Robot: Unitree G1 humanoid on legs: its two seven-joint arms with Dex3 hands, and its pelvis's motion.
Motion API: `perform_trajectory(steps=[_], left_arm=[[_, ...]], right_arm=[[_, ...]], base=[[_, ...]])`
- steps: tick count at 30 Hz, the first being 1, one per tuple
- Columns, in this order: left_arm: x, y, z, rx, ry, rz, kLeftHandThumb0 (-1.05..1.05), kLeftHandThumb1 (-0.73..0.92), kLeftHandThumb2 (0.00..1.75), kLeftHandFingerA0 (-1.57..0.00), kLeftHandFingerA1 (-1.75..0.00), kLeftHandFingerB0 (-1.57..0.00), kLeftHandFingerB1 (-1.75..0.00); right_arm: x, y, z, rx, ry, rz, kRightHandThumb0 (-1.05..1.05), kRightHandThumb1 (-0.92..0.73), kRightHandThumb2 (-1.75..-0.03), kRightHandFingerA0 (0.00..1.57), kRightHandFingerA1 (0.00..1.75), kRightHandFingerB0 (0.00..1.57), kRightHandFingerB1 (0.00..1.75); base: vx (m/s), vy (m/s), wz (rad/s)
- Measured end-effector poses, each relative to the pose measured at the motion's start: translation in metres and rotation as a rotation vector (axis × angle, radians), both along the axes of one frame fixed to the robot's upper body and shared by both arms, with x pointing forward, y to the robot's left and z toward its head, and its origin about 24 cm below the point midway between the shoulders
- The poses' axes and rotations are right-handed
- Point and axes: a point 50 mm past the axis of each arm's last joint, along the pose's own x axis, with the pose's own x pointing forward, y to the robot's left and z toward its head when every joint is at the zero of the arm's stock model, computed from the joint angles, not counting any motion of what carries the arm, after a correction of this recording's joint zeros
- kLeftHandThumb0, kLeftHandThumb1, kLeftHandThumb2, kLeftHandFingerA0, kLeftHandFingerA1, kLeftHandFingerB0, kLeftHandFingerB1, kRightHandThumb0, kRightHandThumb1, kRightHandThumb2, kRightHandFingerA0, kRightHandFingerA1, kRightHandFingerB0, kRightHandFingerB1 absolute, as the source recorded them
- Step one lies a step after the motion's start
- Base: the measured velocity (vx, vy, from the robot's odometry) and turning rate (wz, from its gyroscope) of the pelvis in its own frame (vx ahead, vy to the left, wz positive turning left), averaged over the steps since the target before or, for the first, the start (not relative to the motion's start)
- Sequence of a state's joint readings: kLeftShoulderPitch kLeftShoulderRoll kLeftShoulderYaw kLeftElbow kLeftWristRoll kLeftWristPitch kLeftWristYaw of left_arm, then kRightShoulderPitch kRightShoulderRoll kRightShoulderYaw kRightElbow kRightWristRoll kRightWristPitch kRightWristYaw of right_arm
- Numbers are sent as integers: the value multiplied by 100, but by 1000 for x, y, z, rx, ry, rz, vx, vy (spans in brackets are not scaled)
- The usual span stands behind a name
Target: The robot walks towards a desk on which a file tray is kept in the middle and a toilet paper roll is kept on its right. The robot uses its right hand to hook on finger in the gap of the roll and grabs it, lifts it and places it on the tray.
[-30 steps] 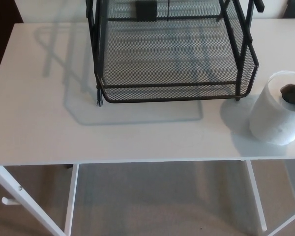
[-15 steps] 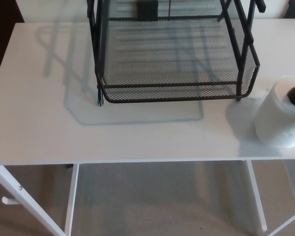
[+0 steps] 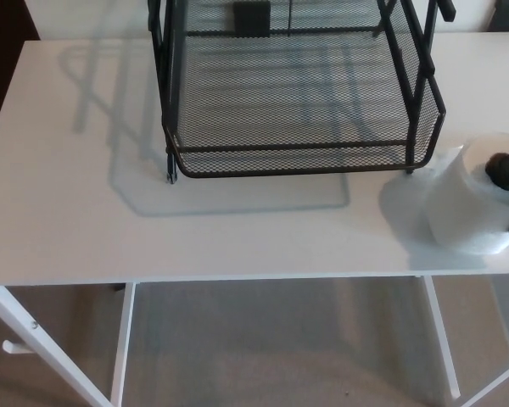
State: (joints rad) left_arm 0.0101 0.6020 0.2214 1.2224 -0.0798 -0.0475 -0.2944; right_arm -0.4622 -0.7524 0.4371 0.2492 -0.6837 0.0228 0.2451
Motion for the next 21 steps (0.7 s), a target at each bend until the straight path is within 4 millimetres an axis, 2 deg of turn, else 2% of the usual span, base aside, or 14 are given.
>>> perform_trajectory(steps=[1, 2, 5, 6, 8, 9, 11, 13, 14, 17, 21], left_arm=[[0, -1, -1, -1, 2, -2, -105, 63, 115, -42, -86, -10, -70], [0, -1, -1, -2, 3, -2, -105, 63, 114, -41, -85, -11, -71], [0, -1, -1, -3, 4, -4, -105, 64, 112, -41, -85, -13, -71], [0, -1, -1, -2, 5, -4, -105, 90, 72, -39, -93, -7, -77], [-1, -1, -1, -2, 7, -4, -105, 91, 72, -38, -93, -8, -78], [-2, -1, -1, -3, 8, -4, -105, 64, 113, -41, -84, -11, -69], [-2, -1, -1, -2, 7, -4, -105, 64, 113, -40, -84, -11, -69], [-3, 0, -1, -1, 10, -3, -105, 65, 112, -41, -85, -13, -70], [-4, 0, -1, 0, 11, -3, -105, 65, 112, -42, -84, -13, -69], [-4, 1, 0, 3, 10, 1, -105, 66, 112, -41, -84, -13, -68], [-5, 3, 1, 9, 13, 5, -105, 66, 113, -42, -84, -13, -68]], right_arm=[[-1, 0, -1, -1, -16, 5, -33, -57, -61, 86, 164, 94, 60], [-2, -1, -3, 0, -29, 9, -22, -60, -68, 91, 153, 96, 70], [-5, -4, -5, 9, -66, 18, -20, -62, -73, 90, 157, 95, 74], [-6, -6, -6, 15, -77, 19, -24, -62, -65, 87, 161, 93, 68], [-8, -9, -7, 29, -94, 21, -24, -61, -63, 85, 161, 93, 63], [-10, -11, -7, 39, -105, 25, -30, -57, -60, 82, 161, 94, 59], [-14, -17, -3, 54, -124, 27, -27, -59, -57, 87, 146, 92, 57], [-17, -25, 9, 56, -158, 21, -26, -62, -58, 89, 142, 91, 59], [-17, -28, 16, 60, -180, 18, -25, -62, -62, 85, 143, 90, 59], [-19, -36, 41, 65, -248, 3, -24, -63, -58, 89, 140, 90, 57], [-23, -49, 76, 67, -337, -25, -25, -62, -59, 84, 140, 92, 56]], base=[[0, 0, 0], [0, 0, 0], [0, 0, 0], [0, 0, 0], [0, 0, 0], [0, 0, 0], [0, 0, 0], [0, 0, 0], [0, 0, 0], [0, 0, 0], [0, 0, 0]])
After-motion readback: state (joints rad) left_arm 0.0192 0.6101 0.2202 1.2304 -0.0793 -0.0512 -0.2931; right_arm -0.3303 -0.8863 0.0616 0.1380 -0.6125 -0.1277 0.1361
